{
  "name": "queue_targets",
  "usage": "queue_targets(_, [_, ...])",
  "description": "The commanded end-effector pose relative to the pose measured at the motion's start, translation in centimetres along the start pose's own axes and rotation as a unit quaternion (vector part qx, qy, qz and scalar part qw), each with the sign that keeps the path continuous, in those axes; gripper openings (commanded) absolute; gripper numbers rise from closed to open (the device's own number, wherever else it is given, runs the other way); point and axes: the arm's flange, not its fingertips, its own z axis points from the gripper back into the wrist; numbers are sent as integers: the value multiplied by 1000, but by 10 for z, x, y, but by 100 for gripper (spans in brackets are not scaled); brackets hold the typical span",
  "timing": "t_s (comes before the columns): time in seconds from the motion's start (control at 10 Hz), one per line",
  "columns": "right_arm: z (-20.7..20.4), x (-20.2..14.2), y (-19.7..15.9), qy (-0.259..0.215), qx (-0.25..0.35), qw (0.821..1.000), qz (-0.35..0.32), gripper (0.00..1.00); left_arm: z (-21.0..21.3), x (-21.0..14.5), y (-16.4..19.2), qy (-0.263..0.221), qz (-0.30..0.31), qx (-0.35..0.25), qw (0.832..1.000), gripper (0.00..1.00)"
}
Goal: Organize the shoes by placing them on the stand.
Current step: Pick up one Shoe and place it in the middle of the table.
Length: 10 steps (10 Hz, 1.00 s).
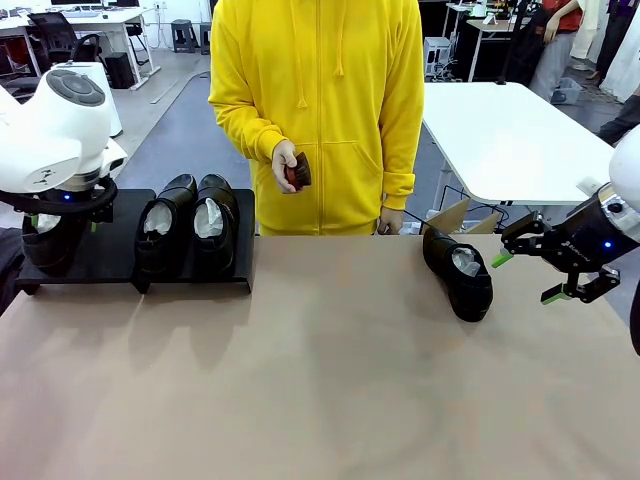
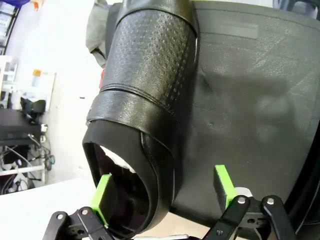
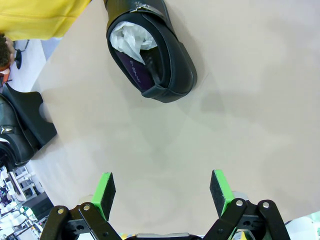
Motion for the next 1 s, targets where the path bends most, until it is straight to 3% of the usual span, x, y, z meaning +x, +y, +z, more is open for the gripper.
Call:
queue_targets(0.0, [1,2,0,-1,4,1000,8,100,-1,4,3,-5,-4,-3,1000,100])
queue_targets(0.4, [1,2,0,-1,4,1000,8,100,-1,0,-1,0,-1,0,1000,100])
queue_targets(0.5, [1,2,0,-1,4,1000,8,100,44,-10,-18,-34,-37,-25,998,100])
queue_targets(0.7, [1,2,0,-1,4,1000,8,100,95,-43,-45,2,-56,-81,995,100])
queue_targets(0.9, [1,2,0,-1,4,1000,8,100,118,-70,-51,88,-73,-124,986,100])
